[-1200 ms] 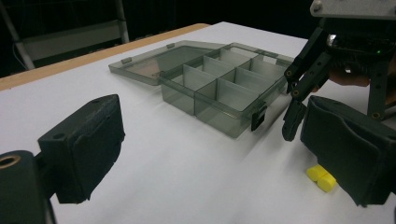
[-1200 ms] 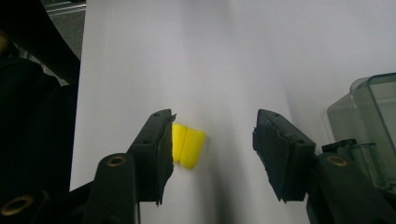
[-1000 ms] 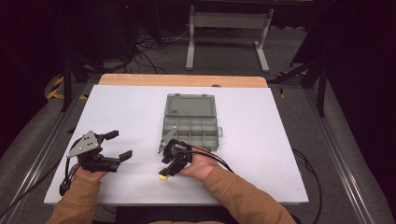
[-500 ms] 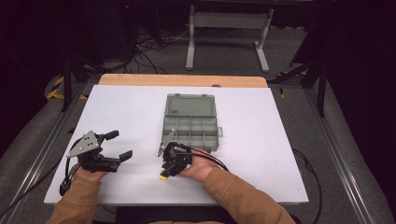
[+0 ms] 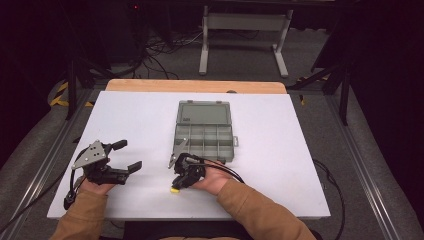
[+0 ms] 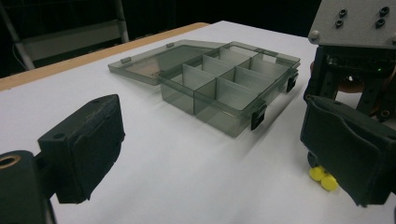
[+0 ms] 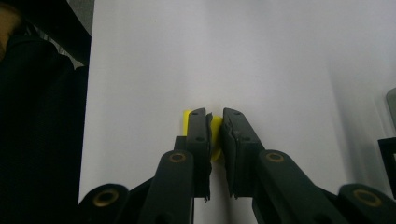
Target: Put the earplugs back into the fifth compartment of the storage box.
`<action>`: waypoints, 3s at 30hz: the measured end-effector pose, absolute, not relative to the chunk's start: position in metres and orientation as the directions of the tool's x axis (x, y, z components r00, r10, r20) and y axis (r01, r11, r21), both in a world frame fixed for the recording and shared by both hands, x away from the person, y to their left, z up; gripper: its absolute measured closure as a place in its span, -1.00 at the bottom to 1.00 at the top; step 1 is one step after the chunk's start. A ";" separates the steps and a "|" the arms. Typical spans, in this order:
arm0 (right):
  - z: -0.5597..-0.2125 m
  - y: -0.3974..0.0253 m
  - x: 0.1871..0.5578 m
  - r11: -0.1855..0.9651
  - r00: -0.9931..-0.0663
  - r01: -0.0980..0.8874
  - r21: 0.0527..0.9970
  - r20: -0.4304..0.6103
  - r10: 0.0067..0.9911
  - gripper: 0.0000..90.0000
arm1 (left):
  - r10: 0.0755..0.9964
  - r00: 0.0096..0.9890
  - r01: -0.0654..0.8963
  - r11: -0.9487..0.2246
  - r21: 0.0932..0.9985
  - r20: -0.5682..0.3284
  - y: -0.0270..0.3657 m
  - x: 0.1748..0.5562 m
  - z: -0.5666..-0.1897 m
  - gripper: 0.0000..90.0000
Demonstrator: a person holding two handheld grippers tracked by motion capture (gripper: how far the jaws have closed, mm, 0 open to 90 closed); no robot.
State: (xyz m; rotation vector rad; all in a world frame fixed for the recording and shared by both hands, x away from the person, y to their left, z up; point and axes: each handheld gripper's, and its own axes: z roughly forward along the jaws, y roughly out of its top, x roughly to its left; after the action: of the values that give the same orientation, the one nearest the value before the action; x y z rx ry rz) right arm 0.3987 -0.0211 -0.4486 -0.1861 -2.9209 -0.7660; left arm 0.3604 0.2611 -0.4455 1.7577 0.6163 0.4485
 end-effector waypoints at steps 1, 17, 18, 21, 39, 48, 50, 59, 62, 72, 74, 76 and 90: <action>-0.448 -0.021 0.399 0.864 -0.986 0.146 0.481 0.137 0.090 0.82 | 0.615 0.788 0.174 -0.200 0.964 -0.015 0.261 0.360 -0.446 -0.85; -0.433 -0.028 0.400 0.831 -0.991 0.125 0.542 0.101 0.082 0.82 | 0.615 0.789 0.173 -0.200 0.964 -0.013 0.261 0.361 -0.446 -0.85; -0.432 -0.029 0.400 0.829 -0.991 0.127 0.545 0.100 0.086 0.82 | 0.615 0.789 0.173 -0.200 0.964 -0.014 0.261 0.361 -0.446 -0.85; -0.428 -0.030 0.399 0.817 -0.990 0.136 0.560 0.106 0.092 0.82 | 0.615 0.789 0.172 -0.201 0.964 -0.013 0.260 0.361 -0.446 -0.85; -0.399 -0.036 0.406 0.798 -0.992 0.118 0.591 0.030 0.125 0.82 | 0.616 0.788 0.173 -0.200 0.964 -0.014 0.261 0.360 -0.446 -0.85; -0.387 -0.038 0.412 0.790 -0.990 0.114 0.602 0.004 0.140 0.81 | 0.615 0.788 0.173 -0.201 0.964 -0.013 0.261 0.360 -0.446 -0.85; -0.385 -0.038 0.413 0.788 -0.990 0.114 0.604 0.000 0.143 0.81 | 0.615 0.789 0.173 -0.201 0.964 -0.013 0.261 0.360 -0.446 -0.85; -0.378 -0.040 0.426 0.774 -0.983 0.140 0.618 -0.010 0.185 0.81 | 0.615 0.788 0.172 -0.202 0.964 -0.012 0.261 0.360 -0.446 -0.85; -0.378 -0.040 0.432 0.770 -0.979 0.152 0.620 -0.013 0.204 0.81 | 0.615 0.788 0.172 -0.202 0.964 -0.012 0.261 0.360 -0.446 -0.85; -0.380 -0.038 0.450 0.754 -0.962 0.203 0.624 -0.015 0.271 0.82 | 0.614 0.789 0.171 -0.201 0.965 -0.012 0.261 0.360 -0.446 -0.85; -0.380 -0.038 0.451 0.757 -0.963 0.199 0.622 -0.021 0.270 0.82 | 0.614 0.789 0.170 -0.202 0.965 -0.011 0.261 0.361 -0.446 -0.85; -0.380 -0.037 0.455 0.750 -0.958 0.212 0.626 -0.020 0.287 0.81 | 0.614 0.789 0.170 -0.202 0.964 -0.010 0.261 0.361 -0.446 -0.85; -0.395 -0.037 0.479 0.750 -0.934 0.273 0.603 -0.020 0.357 0.81 | 0.615 0.788 0.169 -0.207 0.964 -0.007 0.261 0.360 -0.446 -0.85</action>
State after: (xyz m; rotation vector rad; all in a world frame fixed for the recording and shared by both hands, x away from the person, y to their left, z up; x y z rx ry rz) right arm 0.4787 -0.0366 -0.3947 -0.5542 -3.0625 -1.0207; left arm 0.3604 0.2609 -0.4457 1.7627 0.6114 0.4556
